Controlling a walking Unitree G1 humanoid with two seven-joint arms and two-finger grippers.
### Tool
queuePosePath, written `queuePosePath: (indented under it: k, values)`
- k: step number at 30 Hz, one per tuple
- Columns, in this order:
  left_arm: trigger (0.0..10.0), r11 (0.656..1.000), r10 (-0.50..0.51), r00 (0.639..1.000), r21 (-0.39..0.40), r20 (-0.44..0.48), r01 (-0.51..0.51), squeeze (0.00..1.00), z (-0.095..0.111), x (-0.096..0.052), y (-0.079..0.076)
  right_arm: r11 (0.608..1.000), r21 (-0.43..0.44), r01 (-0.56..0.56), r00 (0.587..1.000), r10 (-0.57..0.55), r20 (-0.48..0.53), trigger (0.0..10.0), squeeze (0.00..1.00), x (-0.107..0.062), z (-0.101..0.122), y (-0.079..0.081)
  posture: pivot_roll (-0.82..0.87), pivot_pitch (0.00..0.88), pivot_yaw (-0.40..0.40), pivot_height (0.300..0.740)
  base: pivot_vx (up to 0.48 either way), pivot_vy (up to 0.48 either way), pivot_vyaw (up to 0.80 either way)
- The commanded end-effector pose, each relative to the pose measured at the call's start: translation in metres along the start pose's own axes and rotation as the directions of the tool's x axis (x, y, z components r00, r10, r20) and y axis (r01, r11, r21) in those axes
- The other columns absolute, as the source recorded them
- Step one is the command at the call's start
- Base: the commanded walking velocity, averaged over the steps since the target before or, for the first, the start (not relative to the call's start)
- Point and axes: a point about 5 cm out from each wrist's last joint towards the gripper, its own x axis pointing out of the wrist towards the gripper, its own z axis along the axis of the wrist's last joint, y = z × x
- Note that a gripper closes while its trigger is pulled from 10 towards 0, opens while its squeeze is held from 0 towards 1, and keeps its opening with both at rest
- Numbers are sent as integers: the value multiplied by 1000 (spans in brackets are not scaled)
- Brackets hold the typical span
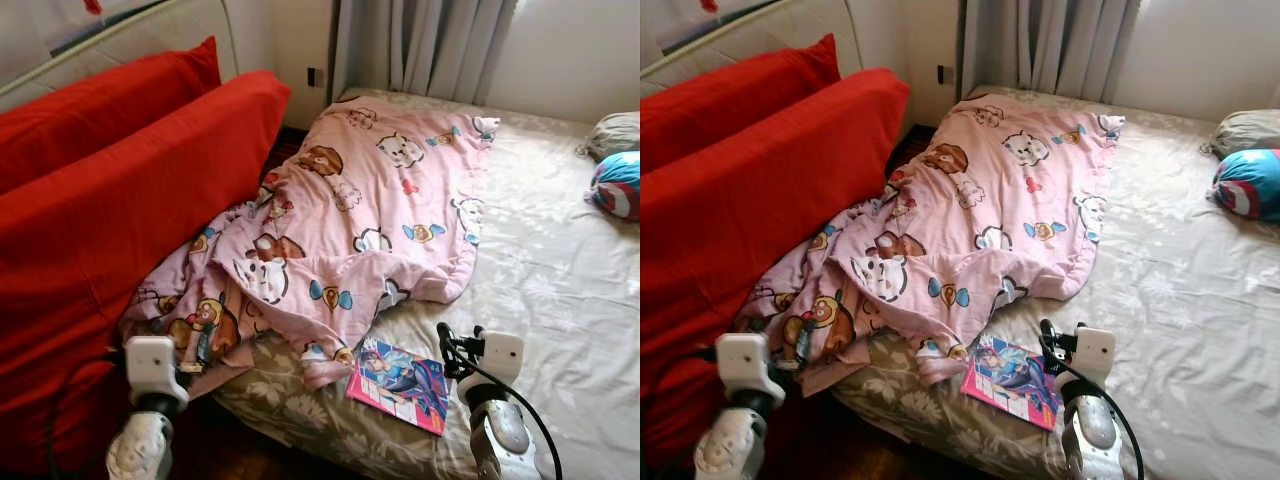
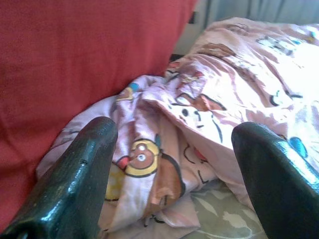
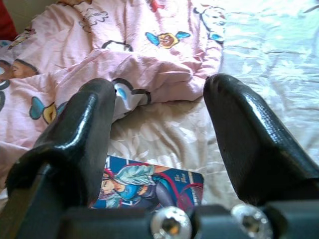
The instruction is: Clean up the room
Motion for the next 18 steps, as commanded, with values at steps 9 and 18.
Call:
queuePosePath:
  k: [9,18]
  values:
    - [10000,999,-40,999,-33,30,41,0,24,0,-10,1000,20,-8,998,7,63,10000,0,-5,11,11,-42,59,-28,740,0,0,0]
    - [10000,999,-31,1000,-39,-2,31,0,26,6,-12,998,-25,-51,999,51,7,10000,0,2,11,20,-41,99,-36,740,0,0,0]
